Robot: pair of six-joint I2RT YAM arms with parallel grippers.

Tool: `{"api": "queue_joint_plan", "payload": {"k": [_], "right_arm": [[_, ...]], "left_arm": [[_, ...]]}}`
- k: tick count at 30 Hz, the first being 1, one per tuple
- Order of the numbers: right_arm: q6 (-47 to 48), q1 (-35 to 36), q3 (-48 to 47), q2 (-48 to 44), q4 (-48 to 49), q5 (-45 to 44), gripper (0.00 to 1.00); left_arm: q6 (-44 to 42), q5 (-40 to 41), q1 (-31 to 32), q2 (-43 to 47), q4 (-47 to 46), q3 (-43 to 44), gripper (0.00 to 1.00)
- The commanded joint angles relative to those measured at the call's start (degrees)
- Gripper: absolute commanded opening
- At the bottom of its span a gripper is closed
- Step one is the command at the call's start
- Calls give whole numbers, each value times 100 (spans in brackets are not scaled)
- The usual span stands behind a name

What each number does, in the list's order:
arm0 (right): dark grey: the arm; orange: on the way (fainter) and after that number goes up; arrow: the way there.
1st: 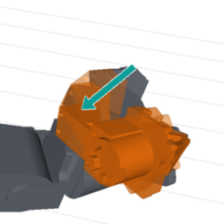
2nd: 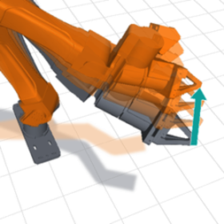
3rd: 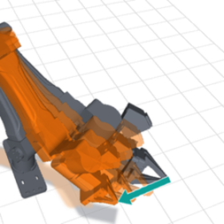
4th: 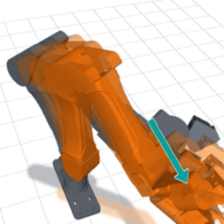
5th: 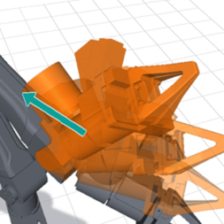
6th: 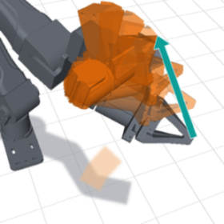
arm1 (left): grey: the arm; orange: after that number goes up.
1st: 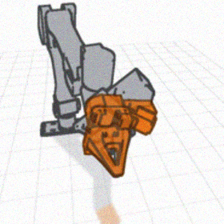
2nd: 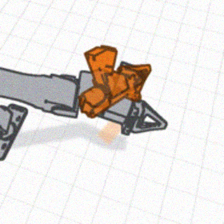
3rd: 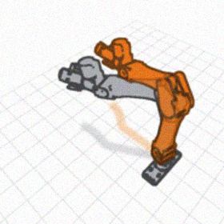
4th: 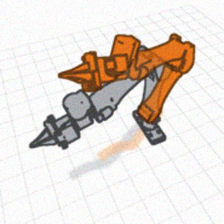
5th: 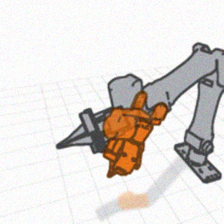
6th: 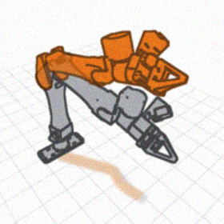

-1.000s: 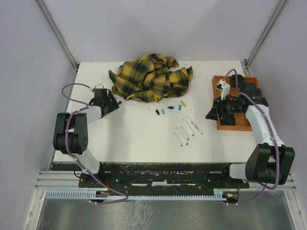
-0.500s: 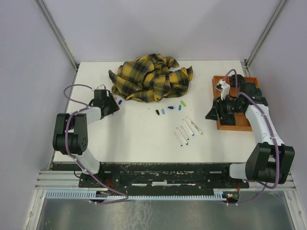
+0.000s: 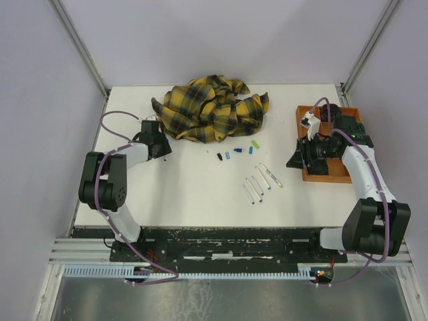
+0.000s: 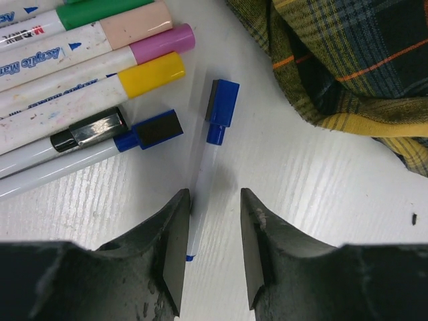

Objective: Open the pen caps
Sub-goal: Pick up the pen from the center of the board.

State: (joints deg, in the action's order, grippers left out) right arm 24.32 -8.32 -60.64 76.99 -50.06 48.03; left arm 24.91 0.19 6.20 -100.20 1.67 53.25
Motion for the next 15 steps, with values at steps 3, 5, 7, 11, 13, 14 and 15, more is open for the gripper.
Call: {"api": "queue_joint_plan", "payload": {"k": [3,5,7,11,13,14,15], "right_arm": [[92,-12,-216,24,41,189,52],[105,-15,-218,19,41,198,52],[102,-12,-214,4,28,198,52],[103,-16,-220,-1,23,206,52],[100,-14,-227,-9,22,207,52],[102,-12,-226,-24,23,215,52],[101,-19,-226,-33,23,228,52]], "left_arm": [[-448,1093,291,-334,1106,164,36],[-498,1196,322,-399,1213,222,31],[-529,1244,363,-484,1298,282,29],[-569,1172,417,-622,1377,375,24],[-591,1151,419,-676,1417,424,22],[-604,1146,418,-698,1429,442,22],[-609,1142,420,-714,1446,455,20]]}}
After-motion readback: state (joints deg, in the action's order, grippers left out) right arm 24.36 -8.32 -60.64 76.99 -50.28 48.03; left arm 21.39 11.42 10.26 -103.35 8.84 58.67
